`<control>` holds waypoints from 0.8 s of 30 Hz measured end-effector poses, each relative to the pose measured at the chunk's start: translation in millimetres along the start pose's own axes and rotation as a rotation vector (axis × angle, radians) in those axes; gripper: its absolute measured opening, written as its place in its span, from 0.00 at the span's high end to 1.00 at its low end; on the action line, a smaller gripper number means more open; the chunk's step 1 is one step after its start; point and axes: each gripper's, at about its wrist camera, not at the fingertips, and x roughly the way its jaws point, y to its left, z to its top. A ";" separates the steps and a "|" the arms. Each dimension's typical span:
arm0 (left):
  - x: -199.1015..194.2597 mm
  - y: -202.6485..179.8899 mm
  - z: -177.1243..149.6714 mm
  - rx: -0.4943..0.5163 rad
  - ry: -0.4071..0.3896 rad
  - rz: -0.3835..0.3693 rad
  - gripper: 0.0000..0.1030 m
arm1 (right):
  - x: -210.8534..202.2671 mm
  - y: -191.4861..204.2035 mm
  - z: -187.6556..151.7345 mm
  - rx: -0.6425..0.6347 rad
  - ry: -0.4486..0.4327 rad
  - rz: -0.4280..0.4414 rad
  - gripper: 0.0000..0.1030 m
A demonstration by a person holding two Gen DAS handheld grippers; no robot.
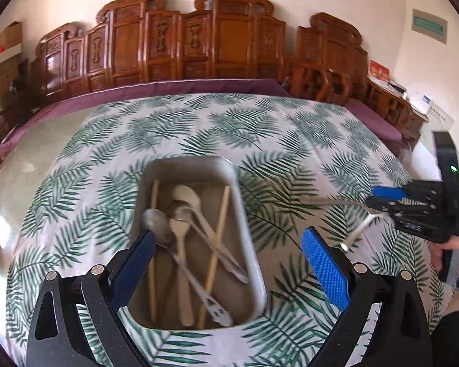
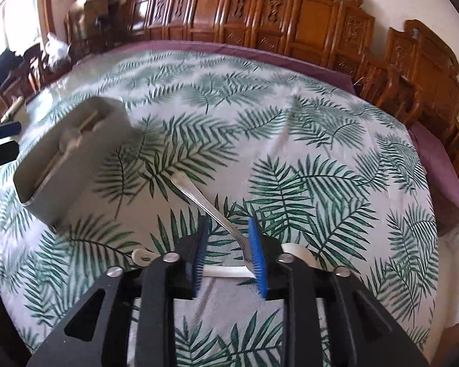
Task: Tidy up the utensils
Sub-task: 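Move the right tool back to the cloth and grasp a metal fork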
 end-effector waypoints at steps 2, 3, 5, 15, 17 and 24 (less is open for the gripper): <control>1.5 -7.4 -2.0 0.015 0.005 -0.008 0.10 | 7.8 4.1 0.4 -0.029 0.028 -0.012 0.65; 2.1 -11.1 -3.3 0.023 0.008 -0.013 0.10 | 14.5 5.3 1.3 -0.051 0.049 -0.024 0.65; 3.1 -16.7 -5.4 0.034 0.012 -0.021 0.10 | 22.3 8.5 2.5 -0.082 0.079 -0.040 0.65; 3.5 -27.4 -8.2 0.057 0.020 -0.036 0.10 | 48.0 9.6 11.6 -0.140 0.176 -0.048 0.69; 3.4 -27.3 -8.4 0.057 0.021 -0.036 0.10 | 49.5 9.6 12.8 -0.137 0.183 -0.039 0.76; 2.8 -29.4 -9.1 0.059 0.020 -0.035 0.10 | 45.5 15.9 10.0 -0.127 0.172 -0.030 0.92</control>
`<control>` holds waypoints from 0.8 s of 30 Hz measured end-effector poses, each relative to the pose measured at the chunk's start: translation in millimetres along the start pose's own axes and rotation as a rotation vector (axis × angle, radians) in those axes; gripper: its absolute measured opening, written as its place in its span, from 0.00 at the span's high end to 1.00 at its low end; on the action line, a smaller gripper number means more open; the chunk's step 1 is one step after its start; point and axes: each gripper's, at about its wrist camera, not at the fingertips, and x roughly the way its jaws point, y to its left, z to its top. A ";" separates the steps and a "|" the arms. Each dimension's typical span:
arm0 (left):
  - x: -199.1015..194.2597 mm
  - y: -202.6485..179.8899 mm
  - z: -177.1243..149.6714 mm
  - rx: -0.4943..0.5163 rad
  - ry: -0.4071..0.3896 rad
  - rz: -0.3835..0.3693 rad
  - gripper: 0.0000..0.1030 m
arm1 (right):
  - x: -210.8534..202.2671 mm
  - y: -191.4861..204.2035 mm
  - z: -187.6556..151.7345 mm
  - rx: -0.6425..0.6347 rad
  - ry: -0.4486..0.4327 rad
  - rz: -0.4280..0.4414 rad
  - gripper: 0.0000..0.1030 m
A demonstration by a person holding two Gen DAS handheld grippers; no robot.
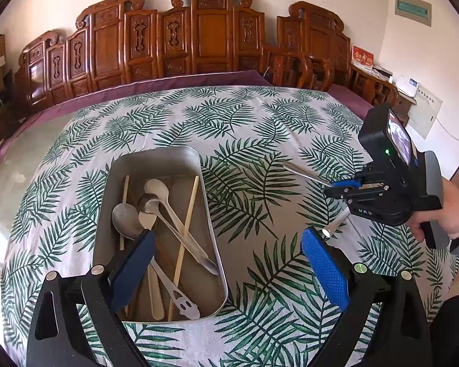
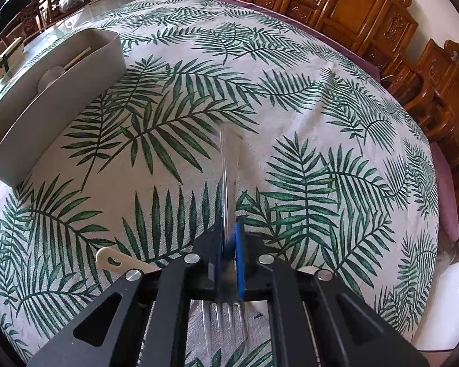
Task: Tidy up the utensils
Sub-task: 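Move the right tool back to the cloth and grasp a metal fork, then grasp a white plastic spoon with the left tool while the right tool holds the fork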
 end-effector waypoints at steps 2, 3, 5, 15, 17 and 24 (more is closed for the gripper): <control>0.5 -1.3 0.1 0.003 0.001 0.001 0.10 | -2.9 -0.9 -2.7 0.015 -0.014 0.006 0.92; 0.7 -1.6 0.0 0.004 0.001 0.002 0.10 | -6.4 -2.3 -4.5 0.030 -0.028 0.005 0.92; 1.3 -2.3 -0.2 0.006 0.004 0.003 0.10 | -14.2 -5.9 -7.1 0.064 -0.054 0.012 0.92; 0.7 -14.1 -1.3 0.030 0.002 -0.012 0.10 | -75.6 -27.7 -56.9 0.263 -0.198 0.014 0.92; 1.8 -19.9 -1.4 0.042 0.006 -0.025 0.10 | -79.7 -34.3 -68.8 0.306 -0.203 0.010 0.92; 9.7 -46.7 1.6 0.106 0.016 -0.044 0.10 | -81.3 -54.2 -103.4 0.400 -0.197 -0.010 0.92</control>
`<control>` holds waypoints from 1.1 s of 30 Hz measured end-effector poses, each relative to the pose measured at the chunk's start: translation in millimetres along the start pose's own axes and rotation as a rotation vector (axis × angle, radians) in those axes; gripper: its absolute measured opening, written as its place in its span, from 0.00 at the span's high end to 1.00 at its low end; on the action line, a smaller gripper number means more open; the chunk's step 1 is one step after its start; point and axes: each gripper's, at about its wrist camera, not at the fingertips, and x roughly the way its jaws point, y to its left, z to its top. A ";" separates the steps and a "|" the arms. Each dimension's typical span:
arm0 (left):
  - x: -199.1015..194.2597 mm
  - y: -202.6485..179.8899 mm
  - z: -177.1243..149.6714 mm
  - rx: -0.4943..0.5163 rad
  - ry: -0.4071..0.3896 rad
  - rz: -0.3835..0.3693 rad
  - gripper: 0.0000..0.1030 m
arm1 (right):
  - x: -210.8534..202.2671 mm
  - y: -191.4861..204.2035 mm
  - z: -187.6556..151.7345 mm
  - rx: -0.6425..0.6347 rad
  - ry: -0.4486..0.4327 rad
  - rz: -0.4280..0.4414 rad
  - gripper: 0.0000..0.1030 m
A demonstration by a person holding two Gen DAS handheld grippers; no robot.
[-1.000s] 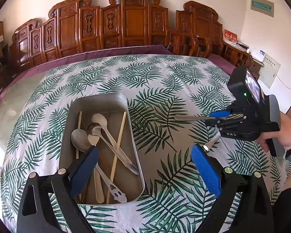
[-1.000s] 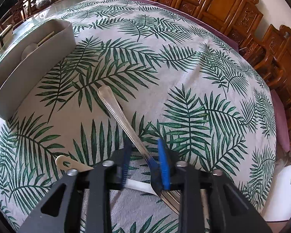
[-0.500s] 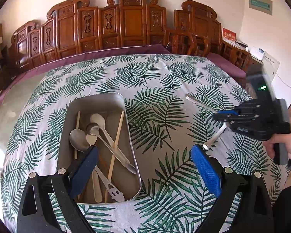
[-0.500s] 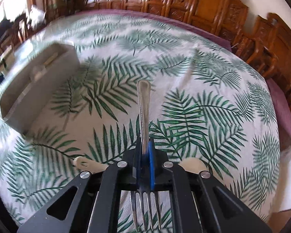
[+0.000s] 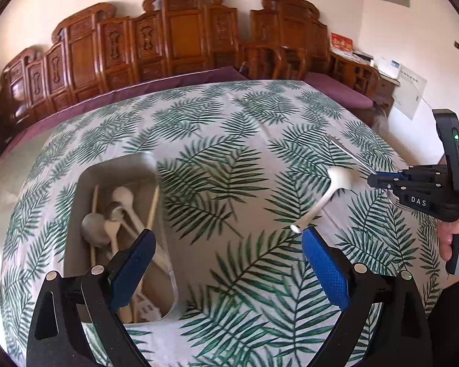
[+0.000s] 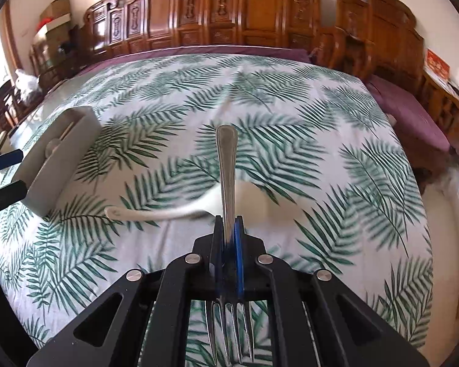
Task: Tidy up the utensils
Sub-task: 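Grasp a white plastic spoon with the left tool while the right tool holds the fork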
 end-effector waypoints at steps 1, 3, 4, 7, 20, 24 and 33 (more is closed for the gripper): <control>2.2 -3.9 1.6 0.009 0.003 -0.002 0.10 | -0.5 -2.8 -3.1 0.004 -0.001 -0.001 0.92; 7.3 -11.7 4.8 0.032 0.008 0.002 0.10 | 0.1 -5.3 -6.1 -0.004 -0.002 -0.015 0.92; 10.1 -16.4 6.6 0.044 0.011 0.005 0.10 | 1.0 -6.9 -6.7 -0.006 -0.004 -0.017 0.92; 23.0 -30.0 12.6 0.079 0.029 -0.002 0.16 | 1.3 -13.9 -8.6 -0.004 -0.013 -0.019 0.92; 97.7 -94.7 36.9 0.196 0.124 -0.066 0.33 | 0.0 -54.2 -6.9 0.069 -0.040 0.005 0.92; 113.0 -110.6 38.0 0.240 0.146 -0.083 0.33 | -1.6 -62.7 -5.2 0.093 -0.050 0.013 0.92; 136.4 -120.6 39.7 0.240 0.194 -0.097 0.47 | -4.0 -67.5 -3.0 0.106 -0.060 0.025 0.92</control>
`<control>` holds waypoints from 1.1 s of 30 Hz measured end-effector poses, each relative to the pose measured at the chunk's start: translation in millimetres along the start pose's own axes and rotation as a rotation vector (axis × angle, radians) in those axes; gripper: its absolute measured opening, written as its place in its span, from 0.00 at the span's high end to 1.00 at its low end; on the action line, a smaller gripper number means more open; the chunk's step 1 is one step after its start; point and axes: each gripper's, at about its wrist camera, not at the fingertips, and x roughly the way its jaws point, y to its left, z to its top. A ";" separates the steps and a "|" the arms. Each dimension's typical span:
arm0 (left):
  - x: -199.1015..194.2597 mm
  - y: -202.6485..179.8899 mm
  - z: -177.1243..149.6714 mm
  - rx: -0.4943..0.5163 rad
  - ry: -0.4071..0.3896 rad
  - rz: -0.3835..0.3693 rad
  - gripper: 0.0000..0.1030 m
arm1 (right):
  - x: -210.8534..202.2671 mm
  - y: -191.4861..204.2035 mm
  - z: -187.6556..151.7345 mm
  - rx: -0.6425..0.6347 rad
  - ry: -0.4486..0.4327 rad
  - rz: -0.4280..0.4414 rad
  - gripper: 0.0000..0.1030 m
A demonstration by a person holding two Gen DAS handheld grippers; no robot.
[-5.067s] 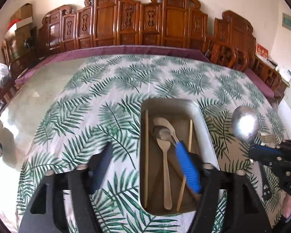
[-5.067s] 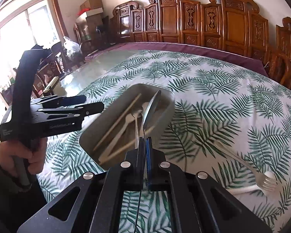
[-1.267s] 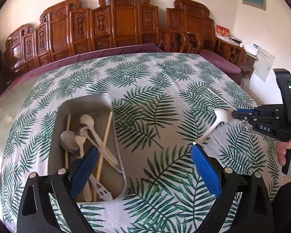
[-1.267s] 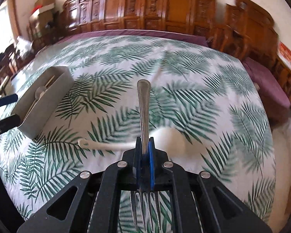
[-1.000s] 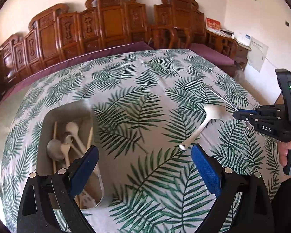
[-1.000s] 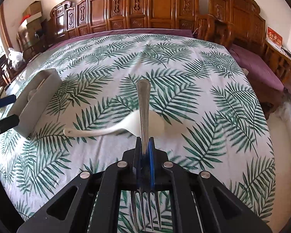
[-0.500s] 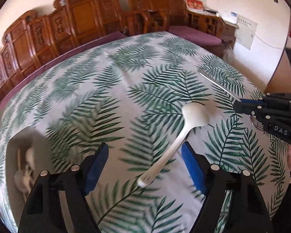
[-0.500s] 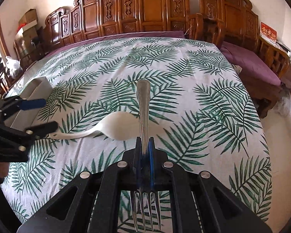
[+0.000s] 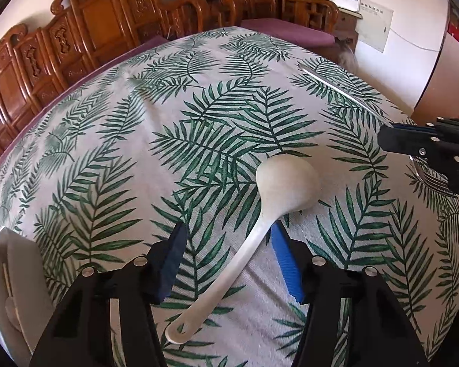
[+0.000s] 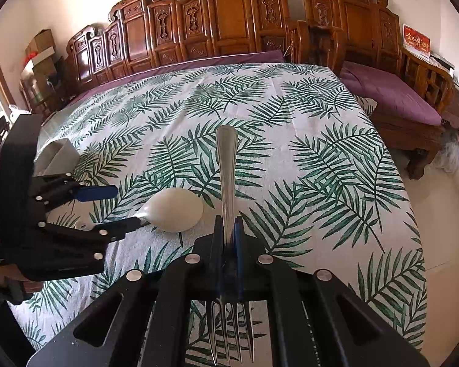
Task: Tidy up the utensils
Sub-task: 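Grasp a white plastic spoon with the left tool while the right tool holds the fork, then carry the white spoon over the tray with the left tool while the right tool holds the fork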
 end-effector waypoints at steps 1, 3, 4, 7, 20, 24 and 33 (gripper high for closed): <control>2.0 -0.3 0.8 -0.003 0.003 -0.001 0.47 | 0.1 -0.1 0.0 0.002 0.001 0.001 0.92; 5.3 -2.0 2.3 -0.005 0.007 -0.006 0.54 | 0.4 0.1 -0.4 0.002 0.002 0.002 0.92; 6.1 -2.8 2.8 -0.007 0.002 -0.015 0.57 | 0.3 0.0 -0.5 0.001 0.002 0.003 0.92; 9.3 -4.3 5.9 -0.011 0.001 -0.022 0.62 | 0.3 0.4 -0.8 0.001 0.003 0.004 0.92; -10.2 6.3 2.7 -0.045 -0.008 -0.020 0.97 | 1.4 17.9 1.2 -0.019 0.003 0.034 0.92; -24.1 14.2 -0.1 -0.061 -0.023 -0.001 0.97 | 1.1 26.3 2.0 -0.033 0.001 0.040 0.92; -59.0 31.0 -7.6 -0.093 -0.060 0.041 0.97 | -1.9 52.2 2.4 -0.065 -0.004 0.062 0.92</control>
